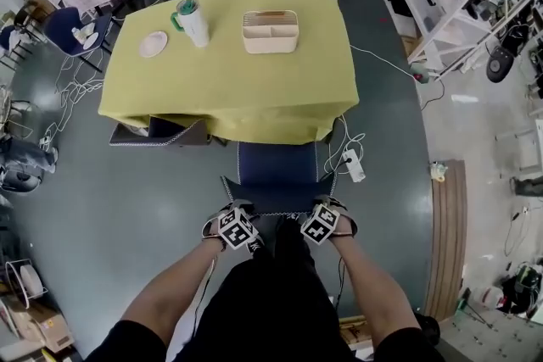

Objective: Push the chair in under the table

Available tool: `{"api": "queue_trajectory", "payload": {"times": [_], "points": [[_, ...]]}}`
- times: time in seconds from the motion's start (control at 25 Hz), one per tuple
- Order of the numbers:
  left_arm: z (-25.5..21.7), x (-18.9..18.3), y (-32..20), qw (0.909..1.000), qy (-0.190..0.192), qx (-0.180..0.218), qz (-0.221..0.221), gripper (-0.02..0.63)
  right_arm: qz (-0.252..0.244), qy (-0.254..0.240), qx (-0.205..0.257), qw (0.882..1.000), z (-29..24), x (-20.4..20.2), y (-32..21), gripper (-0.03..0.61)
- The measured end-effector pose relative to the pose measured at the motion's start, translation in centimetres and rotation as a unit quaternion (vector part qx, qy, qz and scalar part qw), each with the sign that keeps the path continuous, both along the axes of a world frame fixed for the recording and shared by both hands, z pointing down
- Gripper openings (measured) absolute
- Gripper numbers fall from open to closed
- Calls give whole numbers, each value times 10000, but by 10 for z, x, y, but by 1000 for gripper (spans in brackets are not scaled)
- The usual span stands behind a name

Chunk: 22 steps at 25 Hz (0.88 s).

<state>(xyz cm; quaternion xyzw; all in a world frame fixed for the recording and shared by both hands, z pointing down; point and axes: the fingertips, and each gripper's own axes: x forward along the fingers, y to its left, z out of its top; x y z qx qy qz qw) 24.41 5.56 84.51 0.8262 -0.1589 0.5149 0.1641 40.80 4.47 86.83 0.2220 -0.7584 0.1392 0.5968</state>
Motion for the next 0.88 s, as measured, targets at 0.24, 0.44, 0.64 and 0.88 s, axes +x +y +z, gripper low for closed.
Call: {"api": "queue_trajectory", "payload": {"times": [0.24, 0.44, 0.64, 0.88], "points": [[0, 4, -25, 9999, -66, 9, -98, 152, -79, -2, -41, 10000, 0, 4, -25, 149], [-3, 8, -45, 9998, -8, 90, -173, 152, -112, -15, -52, 9999, -2, 7, -46, 149], [-3, 12, -67, 9998, -14, 76, -188, 152, -123, -11, -81, 9999, -2, 12, -68, 149], [-2, 14, -95, 9997, -45, 70, -227, 152, -166, -27, -49, 9998, -2, 13, -98, 149]]}}
